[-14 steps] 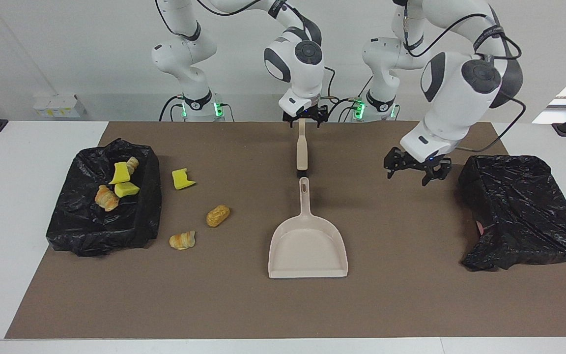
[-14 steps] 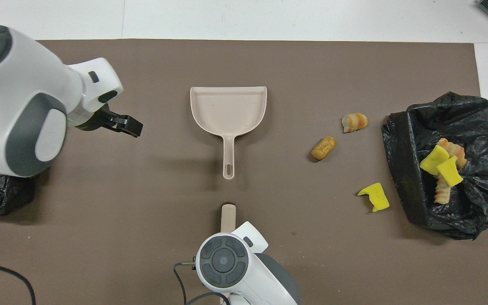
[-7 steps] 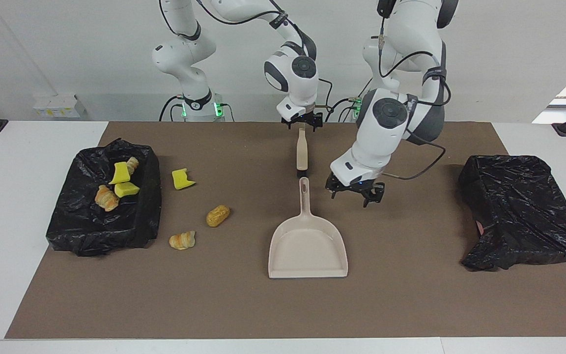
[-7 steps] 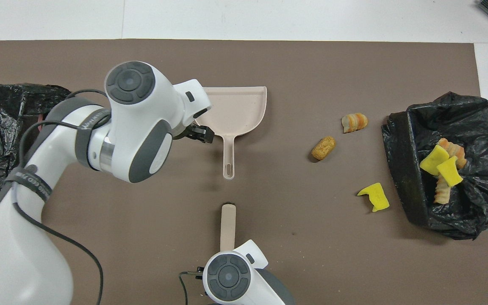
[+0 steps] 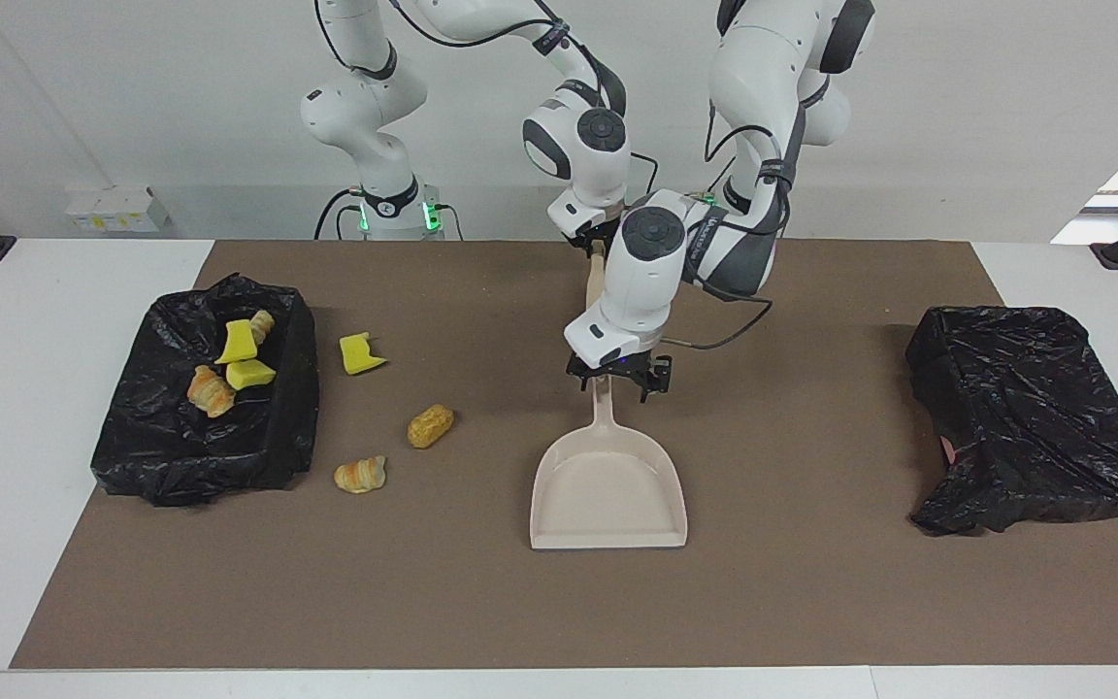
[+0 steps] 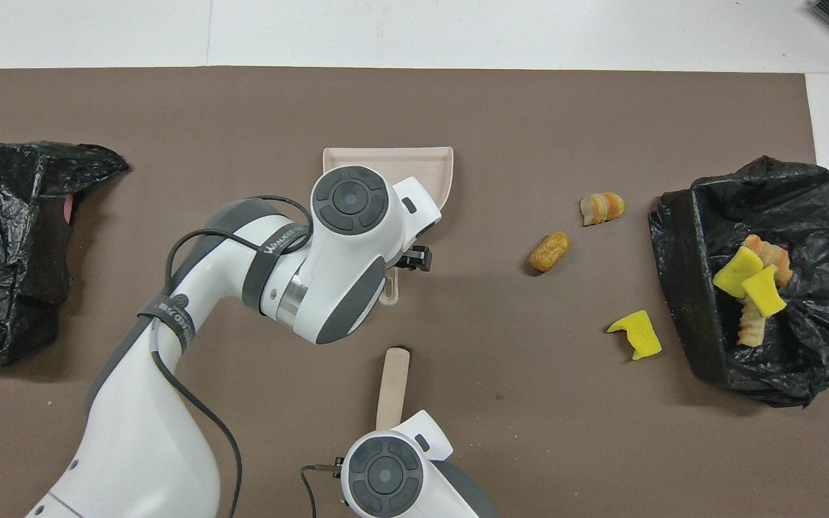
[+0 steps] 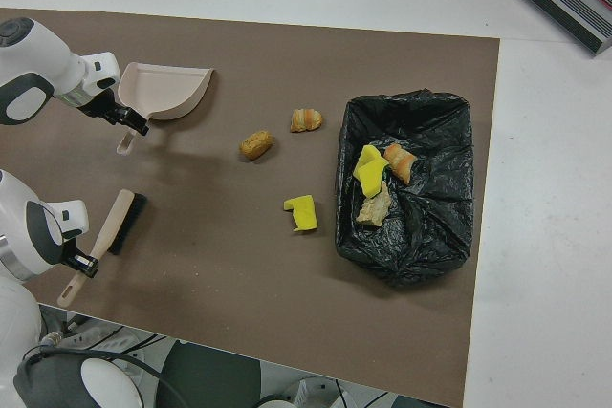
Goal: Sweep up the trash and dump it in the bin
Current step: 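Grasp the dustpan with the left gripper while the right gripper takes the brush, then sweep the sponge and bread pieces toward the dustpan with the right gripper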
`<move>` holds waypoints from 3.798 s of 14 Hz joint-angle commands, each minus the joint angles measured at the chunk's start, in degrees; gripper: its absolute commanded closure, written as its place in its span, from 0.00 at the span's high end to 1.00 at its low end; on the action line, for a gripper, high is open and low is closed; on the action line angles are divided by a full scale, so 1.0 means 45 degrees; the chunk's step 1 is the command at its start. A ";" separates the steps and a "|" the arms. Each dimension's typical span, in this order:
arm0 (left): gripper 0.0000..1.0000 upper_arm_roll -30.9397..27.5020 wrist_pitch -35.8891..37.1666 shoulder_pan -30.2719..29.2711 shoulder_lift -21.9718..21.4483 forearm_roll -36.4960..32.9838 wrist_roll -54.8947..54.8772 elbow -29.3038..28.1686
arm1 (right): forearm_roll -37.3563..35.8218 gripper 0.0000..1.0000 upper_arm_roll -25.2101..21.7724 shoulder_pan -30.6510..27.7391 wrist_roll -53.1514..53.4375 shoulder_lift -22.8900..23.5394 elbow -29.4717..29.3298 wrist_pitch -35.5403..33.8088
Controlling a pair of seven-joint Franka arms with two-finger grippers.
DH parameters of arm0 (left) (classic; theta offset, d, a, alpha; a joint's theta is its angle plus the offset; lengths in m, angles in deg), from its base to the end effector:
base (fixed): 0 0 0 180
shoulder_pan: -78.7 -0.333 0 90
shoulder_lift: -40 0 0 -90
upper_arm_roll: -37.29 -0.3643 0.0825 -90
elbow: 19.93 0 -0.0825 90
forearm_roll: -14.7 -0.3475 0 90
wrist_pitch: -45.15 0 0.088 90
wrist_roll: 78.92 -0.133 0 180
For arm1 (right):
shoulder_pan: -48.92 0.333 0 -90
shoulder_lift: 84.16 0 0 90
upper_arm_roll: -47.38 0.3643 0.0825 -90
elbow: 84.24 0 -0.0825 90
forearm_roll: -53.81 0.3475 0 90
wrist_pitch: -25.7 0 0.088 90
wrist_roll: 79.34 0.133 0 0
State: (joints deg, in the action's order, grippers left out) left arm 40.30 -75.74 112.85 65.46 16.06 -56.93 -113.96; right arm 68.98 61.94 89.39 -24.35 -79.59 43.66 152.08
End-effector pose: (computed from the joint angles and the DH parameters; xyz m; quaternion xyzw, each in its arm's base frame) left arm 0.5322 -0.3994 0.3968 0.9920 -0.1234 0.0002 0.0249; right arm 0.2746 0.4155 0.3772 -0.9888 0.0832 0.1217 0.0215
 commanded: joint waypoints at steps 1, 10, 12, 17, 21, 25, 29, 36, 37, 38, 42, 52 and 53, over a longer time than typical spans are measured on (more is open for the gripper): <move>0.74 -0.0220 -0.0346 0.0280 -0.0070 -0.0303 0.0543 -0.0472 | 0.0242 0.00 -0.0071 -0.0009 0.0280 -0.0427 0.0134 0.0023; 0.00 -0.0338 -0.0247 -0.0752 -0.0772 -0.0303 -0.1342 -0.0374 | -0.1084 0.00 -0.0111 -0.3556 -0.0070 -0.3531 0.2321 -0.3193; 0.00 -0.0338 0.0278 -0.1474 -0.1104 -0.0303 -0.4089 -0.0374 | -0.1981 0.00 -0.0130 -0.4711 -0.0888 -0.4118 0.2341 -0.4464; 0.00 -0.0338 0.0612 -0.2921 -0.1573 -0.0283 -1.2022 -0.0451 | -0.5498 0.00 -0.0110 -0.6179 -0.2021 -0.4394 0.2341 -0.6324; 0.00 -0.0338 0.0984 -0.3313 -0.1731 -0.0283 -1.6846 -0.0472 | -0.5987 0.00 -0.0110 -0.7272 -0.4266 -0.4413 0.2653 -0.6619; 0.00 -0.0318 0.1258 -0.3217 -0.2313 -0.0303 -2.0879 -0.1462 | -0.7666 0.00 -0.0110 -0.8073 -0.5030 -0.4413 0.2692 -0.6464; 0.00 -0.0279 0.0458 -0.2161 -0.2904 -0.0303 -2.0028 -0.3107 | -0.7532 0.00 -0.0130 -0.9148 -0.7313 -0.4627 0.3413 -0.5549; 0.00 -0.0318 0.0456 -0.1360 -0.3000 -0.0303 -1.7154 -0.3771 | -0.5779 0.00 -0.0091 -1.0441 -0.8822 -0.4121 0.3591 -0.4140; 0.00 -0.0318 0.0476 -0.1341 -0.3000 -0.0303 -1.6997 -0.3792 | -0.5271 0.00 -0.0071 -1.0072 -0.8803 -0.4043 0.3552 -0.3926; 0.00 -0.0318 0.0495 -0.1322 -0.3020 -0.0303 -1.6841 -0.3830 | -0.4705 0.00 -0.0091 -0.9585 -0.8744 -0.3965 0.3416 -0.3808; 0.00 -0.0318 0.0515 -0.0972 -0.3020 -0.0303 -1.6119 -0.3928 | -0.3685 0.00 -0.0052 -0.8761 -0.8336 -0.1336 0.0980 -0.3224; 0.00 -0.0298 0.0437 -0.0970 -0.3000 -0.0303 -1.6058 -0.3948 | -0.2321 0.00 0.0202 -0.7046 -0.8255 0.1193 -0.1643 -0.2596; 0.00 -0.0318 0.0418 -0.0970 -0.3000 -0.0303 -1.6058 -0.3948 | -0.1833 0.00 0.0202 -0.6693 -0.8255 0.1115 -0.1624 -0.2634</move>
State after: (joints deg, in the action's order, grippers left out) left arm 39.54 -72.48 107.61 53.82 15.63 -130.09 -129.26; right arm 57.05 62.38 56.28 -61.94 -74.96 36.82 139.68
